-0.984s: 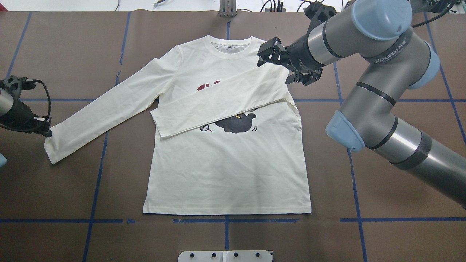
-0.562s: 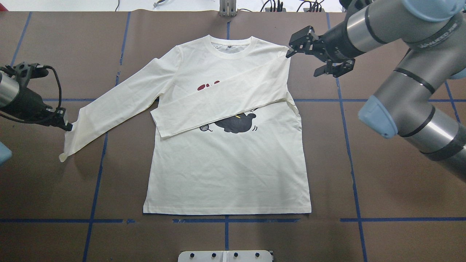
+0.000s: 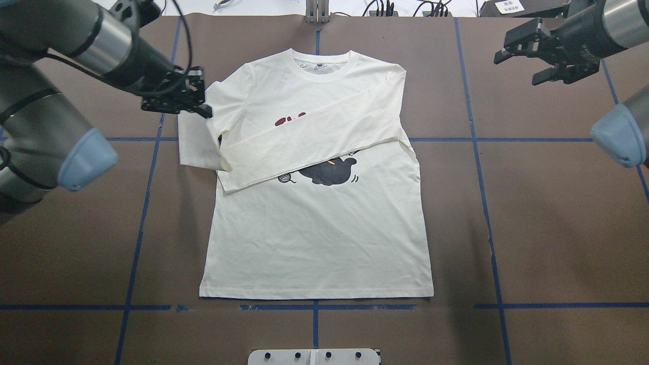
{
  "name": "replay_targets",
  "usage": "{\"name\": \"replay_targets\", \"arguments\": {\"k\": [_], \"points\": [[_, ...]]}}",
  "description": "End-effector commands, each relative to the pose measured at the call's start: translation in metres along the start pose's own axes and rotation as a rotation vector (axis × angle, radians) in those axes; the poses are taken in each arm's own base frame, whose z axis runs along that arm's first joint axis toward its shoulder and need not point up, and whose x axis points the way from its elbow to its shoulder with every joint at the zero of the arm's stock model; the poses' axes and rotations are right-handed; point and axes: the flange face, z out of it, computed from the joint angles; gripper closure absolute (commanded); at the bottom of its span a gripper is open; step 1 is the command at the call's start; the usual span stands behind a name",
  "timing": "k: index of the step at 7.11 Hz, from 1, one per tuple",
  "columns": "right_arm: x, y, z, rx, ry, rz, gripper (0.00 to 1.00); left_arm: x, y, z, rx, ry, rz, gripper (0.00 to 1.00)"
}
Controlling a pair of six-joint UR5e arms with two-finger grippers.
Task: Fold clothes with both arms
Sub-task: 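Fold the other sleeve across the chest with the left gripper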
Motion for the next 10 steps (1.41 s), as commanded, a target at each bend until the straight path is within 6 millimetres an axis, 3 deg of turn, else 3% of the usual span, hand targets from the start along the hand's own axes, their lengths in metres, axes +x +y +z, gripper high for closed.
{"name": "replay_targets", "arguments": {"k": [1,2,3,4,5,6,7,8,9,10], "points": [[0.063,-0.003,-0.023,0.020,0.040,-0.062,0.00,0.138,0.059,0.082,0.109,0.039,0.020,1.00],[0.072,0.011,-0.040,0.032,0.035,-0.070,0.01,0.183,0.060,0.146,0.175,-0.013,-0.001,1.00],[0.089,0.021,-0.041,0.024,0.050,-0.056,0.00,0.193,0.047,0.199,0.195,0.032,-0.027,1.00],[0.092,0.022,-0.040,0.023,0.055,-0.055,0.00,0.185,0.040,0.241,0.234,0.094,-0.045,1.00],[0.097,0.024,-0.040,0.025,0.062,-0.050,0.00,0.217,0.037,0.266,0.290,0.096,-0.067,0.66],[0.098,0.024,-0.040,0.023,0.062,-0.049,0.00,0.223,0.042,0.271,0.288,0.129,-0.106,0.32],[0.096,0.025,-0.039,0.020,0.059,-0.051,0.00,0.227,0.048,0.269,0.278,0.142,-0.137,0.24],[0.085,0.039,-0.021,-0.017,0.055,-0.069,0.00,0.222,0.060,0.239,0.259,0.178,-0.135,0.23],[0.066,0.061,-0.002,-0.045,0.038,-0.106,0.00,0.200,0.078,0.207,0.203,0.162,-0.127,0.23],[0.051,0.084,0.016,-0.088,0.037,-0.040,0.00,0.170,0.083,0.175,0.199,0.136,-0.114,0.23]]}}
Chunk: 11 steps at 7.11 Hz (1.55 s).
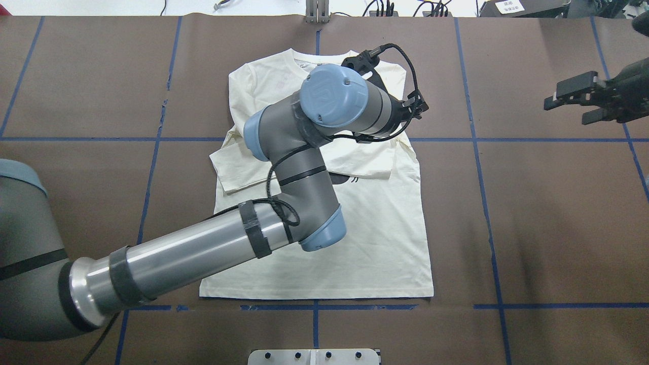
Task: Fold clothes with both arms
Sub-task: 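Fold the other sleeve across the chest with the left gripper, then release the sleeve with the left gripper while right gripper moves to hem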
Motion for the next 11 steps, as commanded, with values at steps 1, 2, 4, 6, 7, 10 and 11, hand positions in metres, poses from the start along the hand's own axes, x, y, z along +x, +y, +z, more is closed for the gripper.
{"name": "replay_targets", "arguments": {"k": [1,2,4,6,7,10,11], "points": [[-0.055,0.064,0.059,-0.024,0.025,0.061,0.00,-0.063,-0.001,-0.101,-0.021,-0.044,0.056,0.23],[-0.088,0.113,0.094,0.008,0.044,0.116,0.01,-0.091,0.008,-0.163,-0.020,-0.094,0.116,0.23],[-0.128,0.216,0.139,0.020,0.055,0.235,0.05,-0.125,0.008,-0.212,-0.039,-0.169,0.190,0.23],[-0.137,0.296,0.175,0.062,0.106,0.357,0.08,-0.134,0.010,-0.234,-0.037,-0.150,0.190,0.22],[-0.137,0.324,0.185,0.104,0.126,0.400,0.15,-0.134,0.013,-0.233,-0.037,-0.148,0.177,0.17],[-0.125,0.356,0.198,0.113,0.236,0.415,0.27,-0.130,0.009,-0.236,0.030,-0.135,0.182,0.16],[-0.122,0.362,0.200,0.116,0.273,0.406,0.29,-0.130,0.010,-0.236,0.030,-0.135,0.167,0.16]]}}
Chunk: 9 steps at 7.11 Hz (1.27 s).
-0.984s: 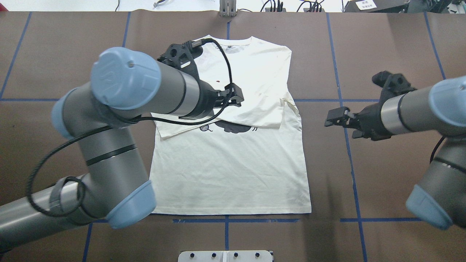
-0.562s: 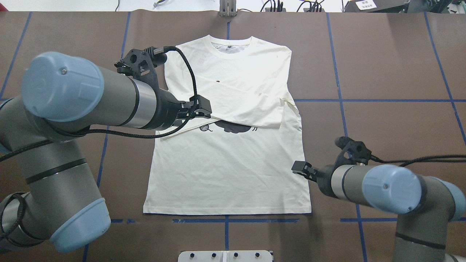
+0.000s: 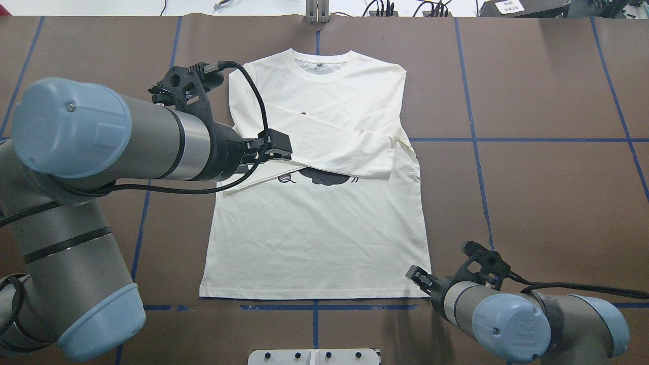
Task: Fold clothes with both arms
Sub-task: 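Release the sleeve with the left gripper while right gripper moves to hem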
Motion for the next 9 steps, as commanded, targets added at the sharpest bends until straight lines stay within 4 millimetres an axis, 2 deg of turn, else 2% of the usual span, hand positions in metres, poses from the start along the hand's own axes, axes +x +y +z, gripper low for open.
{"name": "replay_targets", "arguments": {"k": [1,2,4,5,6,7,9], "points": [[0.0059,0.0078,0.0035,0.014,0.041,-0.008,0.35,0.0005,0.0003,-0.0015,0.014,0.002,-0.011,0.16],[0.0069,0.0074,0.0046,0.016,0.043,-0.009,0.38,-0.0002,0.0003,-0.0018,0.015,0.001,-0.012,0.16],[0.0065,0.0077,0.0050,0.016,0.043,-0.009,0.58,-0.0010,-0.0005,-0.0017,0.016,-0.001,-0.012,0.16],[0.0055,0.0084,0.0051,0.015,0.042,-0.008,0.58,-0.0008,-0.0004,-0.0025,0.017,0.001,-0.012,0.16],[0.0043,0.0070,0.0036,0.015,0.039,-0.006,0.68,-0.0008,-0.0005,-0.0025,0.018,0.001,-0.012,0.16],[0.0028,0.0095,0.0028,0.011,0.036,-0.007,0.97,-0.0008,-0.0005,-0.0025,0.018,0.001,-0.012,0.16],[0.0039,0.0089,0.0027,0.012,0.037,-0.007,1.00,-0.0014,0.0002,-0.0018,0.017,-0.001,-0.015,0.16]]}}
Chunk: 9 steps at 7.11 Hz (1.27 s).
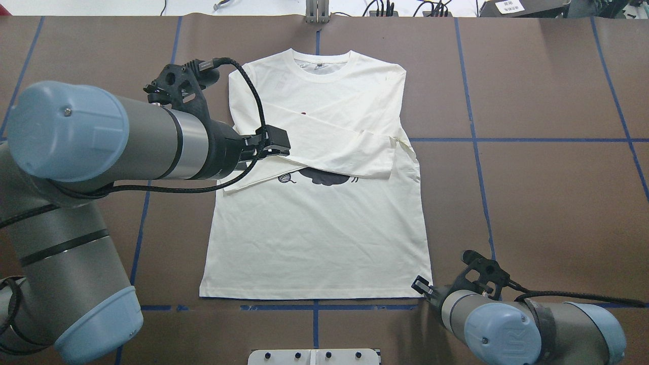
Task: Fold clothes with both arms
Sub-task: 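Release the sleeve with the left gripper while right gripper moves to hem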
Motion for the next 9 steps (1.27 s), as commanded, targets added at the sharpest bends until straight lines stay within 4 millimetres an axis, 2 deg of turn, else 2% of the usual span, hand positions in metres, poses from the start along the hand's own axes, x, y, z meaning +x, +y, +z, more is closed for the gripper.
{"name": "replay_targets", "arguments": {"k": [1,3,4,5,6,8,9], "points": [[-0.003,-0.001,-0.010,-0.013,-0.014,0.004,1.00,-0.009,0.006,0.008,-0.014,-0.022,-0.020,0.15],[-0.004,-0.003,-0.020,-0.021,-0.026,0.007,1.00,-0.037,0.037,0.031,-0.078,-0.084,-0.015,0.15],[-0.009,-0.003,-0.034,-0.038,-0.048,0.009,1.00,-0.065,0.058,0.026,-0.112,-0.118,-0.068,0.15],[-0.011,-0.004,-0.046,-0.057,-0.062,0.008,1.00,-0.079,0.082,0.035,-0.146,-0.155,-0.085,0.15],[-0.014,-0.003,-0.055,-0.076,-0.072,0.011,1.00,-0.100,0.090,0.042,-0.154,-0.201,-0.127,0.15],[-0.018,-0.009,-0.066,-0.089,-0.086,0.022,1.00,-0.103,0.113,0.051,-0.185,-0.229,-0.190,0.16],[-0.016,-0.013,-0.065,-0.082,-0.083,0.026,1.00,-0.107,0.132,0.062,-0.209,-0.256,-0.214,0.16]]}}
